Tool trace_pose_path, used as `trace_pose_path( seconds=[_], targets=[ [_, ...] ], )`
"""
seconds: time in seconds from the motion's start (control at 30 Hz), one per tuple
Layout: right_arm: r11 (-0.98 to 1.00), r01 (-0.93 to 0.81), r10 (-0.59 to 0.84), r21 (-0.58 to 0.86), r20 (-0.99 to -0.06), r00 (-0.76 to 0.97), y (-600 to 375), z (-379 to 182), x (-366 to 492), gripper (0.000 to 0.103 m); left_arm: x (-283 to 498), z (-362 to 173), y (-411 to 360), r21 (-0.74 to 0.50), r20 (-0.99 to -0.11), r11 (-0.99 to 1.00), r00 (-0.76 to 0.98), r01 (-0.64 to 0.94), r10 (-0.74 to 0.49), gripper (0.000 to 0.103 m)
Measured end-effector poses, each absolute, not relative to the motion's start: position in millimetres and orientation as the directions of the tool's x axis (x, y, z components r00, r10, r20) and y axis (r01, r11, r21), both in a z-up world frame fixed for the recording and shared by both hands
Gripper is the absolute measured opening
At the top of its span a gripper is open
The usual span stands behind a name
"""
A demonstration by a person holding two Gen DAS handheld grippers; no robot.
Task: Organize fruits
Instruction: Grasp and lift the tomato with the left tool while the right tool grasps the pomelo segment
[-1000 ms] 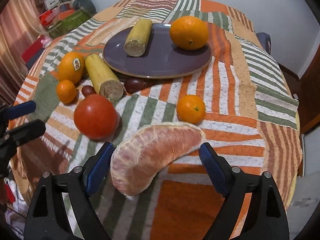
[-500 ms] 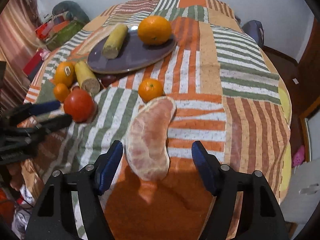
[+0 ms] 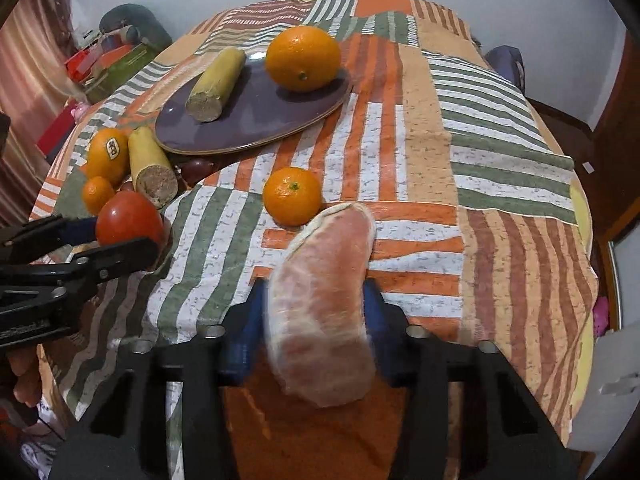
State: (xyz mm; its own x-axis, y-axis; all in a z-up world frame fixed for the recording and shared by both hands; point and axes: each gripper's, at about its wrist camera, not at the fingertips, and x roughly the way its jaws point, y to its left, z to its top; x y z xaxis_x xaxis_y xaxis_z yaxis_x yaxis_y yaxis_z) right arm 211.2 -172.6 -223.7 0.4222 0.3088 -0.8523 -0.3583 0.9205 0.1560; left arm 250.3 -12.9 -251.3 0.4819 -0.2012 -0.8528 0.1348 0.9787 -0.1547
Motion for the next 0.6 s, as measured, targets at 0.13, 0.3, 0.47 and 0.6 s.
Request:
trace_pose_path(
  seconds=[0.13, 0.3, 0.47, 0.6],
  targets=[
    [0.920, -0.345, 0.330, 0.187, -0.845, 0.421, -181, -220, 209, 0.041, 247, -250, -14, -0.144, -0.849, 0.979, 0.490, 0.146, -0.198, 0.049],
    [0.919, -0.352, 0.331, 0.176, -0.831, 0.447, -180, -208, 203, 0.041, 241, -244, -10, -0.148, -0.843, 0.978, 0.499, 0.145, -0.201, 0.048],
    [0.915, -0.369, 0.343, 0.164, -0.798, 0.495, -179, -183, 202, 0.041, 232, -223, -1, -0.146, -0.815, 0.980, 0.545, 0.135, -0.196, 0.048],
    [0.911, -0.387, 0.350, 0.146, -0.771, 0.533, -175, -164, 206, 0.041, 229, -205, 7, -0.142, -0.791, 0.982, 0.583, 0.124, -0.188, 0.048]
  ],
)
